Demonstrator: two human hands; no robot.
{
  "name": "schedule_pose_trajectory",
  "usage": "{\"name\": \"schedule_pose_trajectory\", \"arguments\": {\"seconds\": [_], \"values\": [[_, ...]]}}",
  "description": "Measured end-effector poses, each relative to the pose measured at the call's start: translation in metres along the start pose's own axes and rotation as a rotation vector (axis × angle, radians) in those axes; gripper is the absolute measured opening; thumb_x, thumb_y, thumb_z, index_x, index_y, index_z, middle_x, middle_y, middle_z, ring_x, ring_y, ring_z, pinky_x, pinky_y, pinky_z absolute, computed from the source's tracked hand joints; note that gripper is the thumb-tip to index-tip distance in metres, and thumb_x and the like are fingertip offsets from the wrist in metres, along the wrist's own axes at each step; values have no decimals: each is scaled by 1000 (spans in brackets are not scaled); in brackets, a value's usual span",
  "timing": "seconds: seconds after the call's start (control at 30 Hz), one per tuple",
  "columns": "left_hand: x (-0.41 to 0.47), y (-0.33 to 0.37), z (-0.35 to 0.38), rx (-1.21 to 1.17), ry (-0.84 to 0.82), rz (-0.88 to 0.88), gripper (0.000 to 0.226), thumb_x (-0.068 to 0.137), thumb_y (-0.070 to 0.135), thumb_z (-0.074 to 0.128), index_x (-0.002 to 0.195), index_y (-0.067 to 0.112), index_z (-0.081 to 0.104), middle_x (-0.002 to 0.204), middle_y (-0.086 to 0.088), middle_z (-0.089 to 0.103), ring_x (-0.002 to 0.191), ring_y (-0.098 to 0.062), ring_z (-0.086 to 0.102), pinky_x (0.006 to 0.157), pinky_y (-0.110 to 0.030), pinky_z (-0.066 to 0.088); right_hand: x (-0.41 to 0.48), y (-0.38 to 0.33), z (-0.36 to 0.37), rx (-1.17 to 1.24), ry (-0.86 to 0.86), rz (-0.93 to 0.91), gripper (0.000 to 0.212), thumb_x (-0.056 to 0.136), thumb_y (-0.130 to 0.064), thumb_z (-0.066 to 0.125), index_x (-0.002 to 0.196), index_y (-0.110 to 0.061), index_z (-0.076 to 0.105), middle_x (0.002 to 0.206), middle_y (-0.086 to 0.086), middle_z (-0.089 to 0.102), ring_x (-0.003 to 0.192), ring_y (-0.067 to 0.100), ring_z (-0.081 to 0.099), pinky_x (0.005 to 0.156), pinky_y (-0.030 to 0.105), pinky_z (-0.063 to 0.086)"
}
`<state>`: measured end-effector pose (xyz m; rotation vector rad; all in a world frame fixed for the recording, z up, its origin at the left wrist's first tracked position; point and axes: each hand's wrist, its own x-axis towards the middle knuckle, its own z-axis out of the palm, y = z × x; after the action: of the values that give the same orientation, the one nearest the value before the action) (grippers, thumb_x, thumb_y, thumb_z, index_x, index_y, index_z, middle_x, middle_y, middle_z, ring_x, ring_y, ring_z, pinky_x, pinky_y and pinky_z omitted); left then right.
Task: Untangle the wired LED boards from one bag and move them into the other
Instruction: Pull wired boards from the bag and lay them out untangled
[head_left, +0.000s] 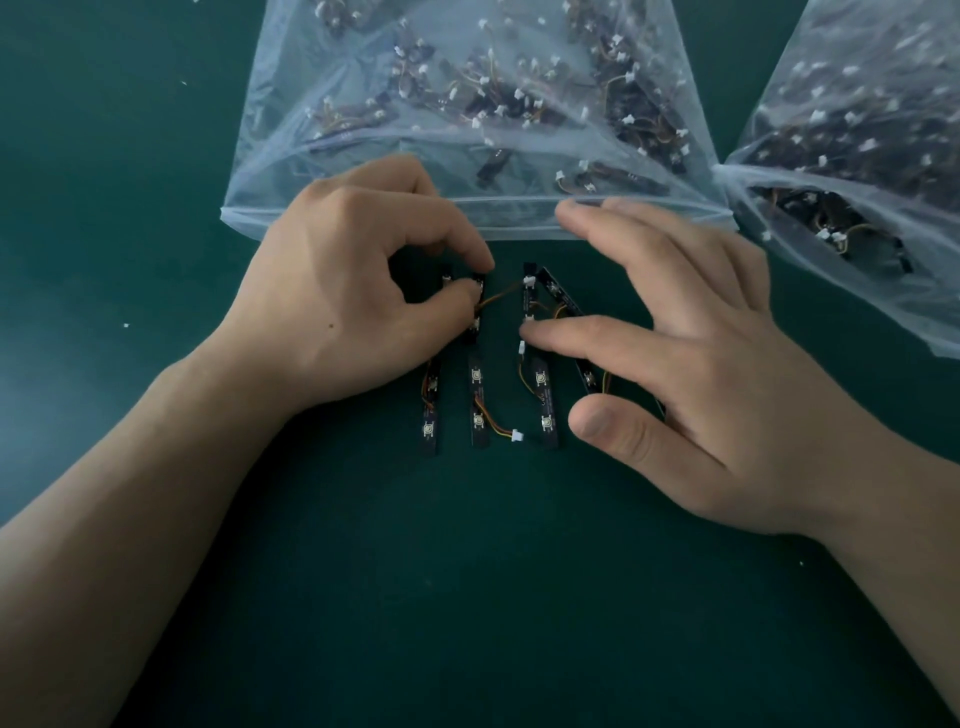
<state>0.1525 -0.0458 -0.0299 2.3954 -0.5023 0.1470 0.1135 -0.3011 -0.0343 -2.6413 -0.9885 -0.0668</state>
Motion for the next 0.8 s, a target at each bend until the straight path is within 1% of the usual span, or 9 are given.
{"name": "schedule_pose_trajectory", "arguments": {"seconds": [0.13,0.27,0.5,0.67,0.8], "values": [[0,-1,1,-2,-3,9,15,82,27,72,95,27,80,89,6,61,78,-10,60,70,-30,46,-1,0,-1,73,40,14,66,106,-61,23,139,-25,66,168,7,30,158,25,21,124,51,15],[0,-2,1,-10,-8,14,13,83,28,73,95,28,80,88,6,62,77,-10,60,70,-30,45,-2,2,-3,136,79,77,67,107,-60,21,141,-21,63,166,4,33,156,23,24,124,52,16],[0,-3,1,-25,-11,22,14,84,27,74,96,28,81,89,4,63,77,-10,61,70,-28,44,0,0,-1,59,-11,85,73,105,-65,15,153,-24,53,171,7,21,159,23,15,125,52,13],[0,-3,1,-16,-11,30,15,84,27,74,98,27,81,88,5,62,77,-8,60,70,-28,44,1,0,-1,44,-53,82,73,104,-67,12,151,-30,54,172,8,18,160,24,10,126,50,9],[0,-3,1,-9,-17,29,15,85,27,74,98,27,81,88,5,62,77,-10,61,70,-29,46,1,0,-1,43,-76,79,74,103,-69,11,152,-33,53,172,6,18,160,23,9,126,53,9]]}}
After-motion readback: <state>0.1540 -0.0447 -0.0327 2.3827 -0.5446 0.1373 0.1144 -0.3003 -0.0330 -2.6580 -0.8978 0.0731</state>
